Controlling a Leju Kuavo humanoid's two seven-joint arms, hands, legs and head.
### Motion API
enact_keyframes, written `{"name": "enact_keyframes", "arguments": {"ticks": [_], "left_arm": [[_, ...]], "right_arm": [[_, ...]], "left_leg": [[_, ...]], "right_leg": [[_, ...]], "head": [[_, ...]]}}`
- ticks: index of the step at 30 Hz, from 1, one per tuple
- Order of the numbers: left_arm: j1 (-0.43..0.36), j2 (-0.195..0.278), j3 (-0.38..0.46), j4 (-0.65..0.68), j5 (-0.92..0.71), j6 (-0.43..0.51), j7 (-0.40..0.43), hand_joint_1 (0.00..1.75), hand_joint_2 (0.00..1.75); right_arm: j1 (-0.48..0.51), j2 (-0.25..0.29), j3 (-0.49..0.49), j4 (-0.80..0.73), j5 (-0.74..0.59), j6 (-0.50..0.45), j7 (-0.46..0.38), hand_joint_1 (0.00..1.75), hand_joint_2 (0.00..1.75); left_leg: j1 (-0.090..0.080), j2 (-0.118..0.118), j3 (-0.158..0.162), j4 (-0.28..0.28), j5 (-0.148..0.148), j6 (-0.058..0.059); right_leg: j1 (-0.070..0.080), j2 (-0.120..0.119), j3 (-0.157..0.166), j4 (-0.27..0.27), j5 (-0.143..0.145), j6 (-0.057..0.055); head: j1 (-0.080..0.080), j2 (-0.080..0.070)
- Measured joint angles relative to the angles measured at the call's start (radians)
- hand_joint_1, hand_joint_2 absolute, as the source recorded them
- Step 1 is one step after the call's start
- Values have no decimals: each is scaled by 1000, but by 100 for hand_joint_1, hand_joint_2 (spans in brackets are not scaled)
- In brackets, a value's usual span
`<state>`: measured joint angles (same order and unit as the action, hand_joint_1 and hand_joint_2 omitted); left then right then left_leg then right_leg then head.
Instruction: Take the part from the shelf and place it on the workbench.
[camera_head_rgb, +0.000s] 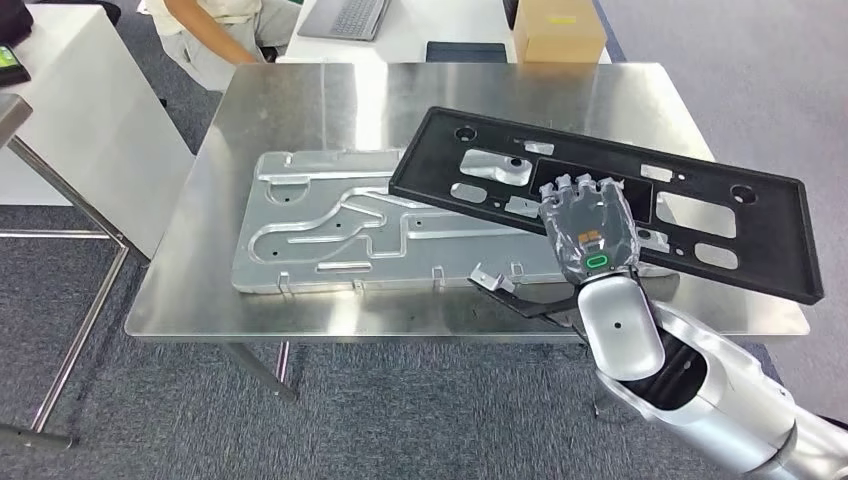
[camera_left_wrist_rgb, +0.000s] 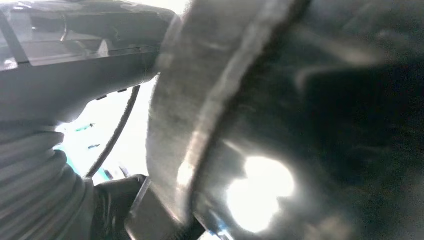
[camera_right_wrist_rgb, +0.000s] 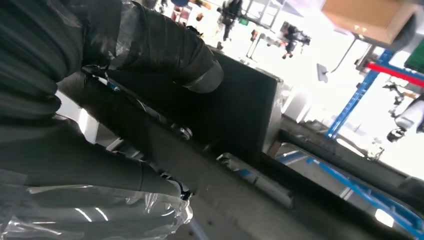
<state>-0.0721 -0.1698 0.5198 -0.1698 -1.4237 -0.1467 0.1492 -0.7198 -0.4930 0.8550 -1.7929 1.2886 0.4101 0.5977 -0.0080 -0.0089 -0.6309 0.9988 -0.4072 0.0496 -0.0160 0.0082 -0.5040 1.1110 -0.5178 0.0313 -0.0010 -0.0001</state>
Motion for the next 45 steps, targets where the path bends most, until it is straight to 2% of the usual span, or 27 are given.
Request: {"name": "enact_keyframes", "arguments": {"ticks": [2,3,5,6,7,10,11,12,14,16,17,19,21,22,24,26,27,30,32,34,35,36,38,40,41,42,45], "left_arm": [[1,-1,-3,0,0,3,24,0,175],[1,-5,-6,0,-1,8,50,0,175],[1,-20,-13,0,-2,23,111,0,175],[0,-28,-17,0,-2,31,135,0,175],[0,-35,-20,0,-2,38,151,0,175],[3,-47,-25,2,-2,44,170,0,175],[2,-48,-27,2,-2,44,172,0,175],[-2,-49,-29,2,-2,44,174,0,175],[-7,-49,-31,2,-2,43,176,0,175],[-9,-49,-34,2,-2,42,178,0,175],[-10,-49,-35,2,-2,41,179,0,175],[-14,-48,-36,2,-2,41,183,0,175],[-17,-47,-36,2,-2,40,188,0,175],[-18,-47,-36,2,-2,40,190,0,175],[-17,-46,-36,2,-2,39,193,0,175],[-17,-45,-36,2,-2,37,194,0,175],[-18,-44,-36,2,-2,37,194,0,175],[-19,-46,-36,2,-1,35,194,0,175],[-20,-48,-36,2,0,33,197,0,175],[-21,-48,-36,2,1,28,199,0,87],[-21,-47,-36,2,2,24,201,0,44],[-22,-47,-36,2,3,20,203,0,0],[-23,-47,-36,2,5,8,209,0,0],[-25,-46,-35,1,6,-2,217,0,0],[-26,-46,-35,1,6,-4,222,0,0],[-27,-44,-35,1,5,-4,226,0,0],[-29,-41,-35,1,4,2,235,0,0]], "right_arm": [[-4,2,1,9,0,-1,-1,175,175],[-5,3,2,16,-1,-2,-3,175,175],[-14,9,6,35,-4,-9,-13,175,175],[-22,17,9,49,-6,-19,-20,175,175],[-31,26,13,66,-6,-33,-28,175,175],[-45,63,34,125,-6,-83,-46,175,175],[-46,78,43,140,-6,-94,-51,175,175],[-48,93,51,150,-5,-103,-55,175,175],[-52,123,63,162,-3,-120,-63,175,175],[-51,148,76,173,0,-141,-73,175,175],[-46,157,84,179,1,-151,-81,175,175],[-31,177,101,191,2,-170,-97,175,175],[-18,193,116,206,3,-182,-111,175,175],[-15,200,122,213,4,-185,-115,175,175],[-11,208,133,226,5,-189,-121,175,175],[-7,216,142,236,6,-193,-130,175,175],[-4,220,146,240,6,-195,-137,131,131],[0,228,156,244,6,-199,-167,0,0],[-2,232,163,244,3,-202,-199,0,0],[0,236,176,245,-6,-204,-236,0,0],[3,238,183,246,-12,-205,-251,0,0],[7,240,191,246,-19,-206,-266,0,0],[10,242,203,245,-32,-208,-286,0,0],[8,247,212,242,-45,-208,-301,0,0],[7,250,217,239,-52,-207,-306,0,0],[5,254,222,235,-58,-205,-310,0,0],[4,262,241,225,-74,-192,-315,0,0]], "left_leg": [[2,-3,32,-10,-20,7],[2,-6,49,-12,-33,8],[2,-12,87,-13,-63,8],[2,-14,109,-13,-81,6],[2,-15,133,-13,-99,3],[0,-17,184,-9,-155,-12],[-1,-18,195,-7,-167,-17],[-2,-18,198,0,-169,-23],[-1,-14,174,61,-145,-34],[1,-10,99,177,-126,-47],[2,-9,57,230,-142,-53],[2,-8,-10,281,-218,-58],[1,-8,-34,249,-268,-55],[1,-8,-35,207,-252,-50],[-4,-9,-35,95,-121,-35],[-11,-13,-34,29,1,-19],[-13,-14,-34,23,20,-14],[-6,-12,-24,12,23,-8],[0,-9,-15,2,21,-2],[0,-9,-10,1,14,4],[0,-10,-7,3,10,5],[0,-12,-3,5,5,4],[1,-15,7,13,-9,1],[-3,-17,11,24,-21,-8],[-5,-17,10,28,-26,-12],[-8,-17,8,29,-29,-7],[-12,-15,14,23,-32,15]], "right_leg": [[-2,-3,-89,119,-15,4],[-2,-3,-133,159,-49,7],[-3,-4,-192,170,-120,11],[-3,-4,-205,140,-124,13],[-3,-5,-210,92,-89,13],[2,-9,-212,-55,131,-2],[4,-9,-209,-70,164,-11],[6,-9,-202,-69,161,-21],[3,-8,-181,-76,144,-38],[1,-8,-151,-86,127,-49],[1,-8,-135,-90,118,-52],[1,-9,-100,-96,97,-54],[3,-7,-63,-98,72,-54],[4,-5,-44,-98,58,-54],[9,-2,-17,-97,33,-51],[13,3,-5,-92,12,-41],[15,6,0,-90,4,-35],[16,5,-2,-83,-18,-20],[13,-1,-46,-1,-61,-11],[9,-3,-126,126,-99,-4],[7,-4,-157,162,-96,-2],[5,-4,-174,166,-74,0],[3,-4,-154,70,13,-1],[4,-4,-116,-34,67,-7],[4,-3,-106,-61,73,-11],[5,-2,-102,-67,68,-15],[6,1,-94,-74,67,-21]], "head": [[1,0],[1,0],[1,0],[1,0],[2,0],[0,0],[0,0],[0,0],[1,0],[-1,0],[-2,0],[-3,0],[-4,0],[-4,0],[-3,0],[-3,0],[-2,0],[-3,0],[-1,0],[1,0],[1,0],[1,0],[2,0],[1,0],[0,0],[0,0],[-1,0]]}}
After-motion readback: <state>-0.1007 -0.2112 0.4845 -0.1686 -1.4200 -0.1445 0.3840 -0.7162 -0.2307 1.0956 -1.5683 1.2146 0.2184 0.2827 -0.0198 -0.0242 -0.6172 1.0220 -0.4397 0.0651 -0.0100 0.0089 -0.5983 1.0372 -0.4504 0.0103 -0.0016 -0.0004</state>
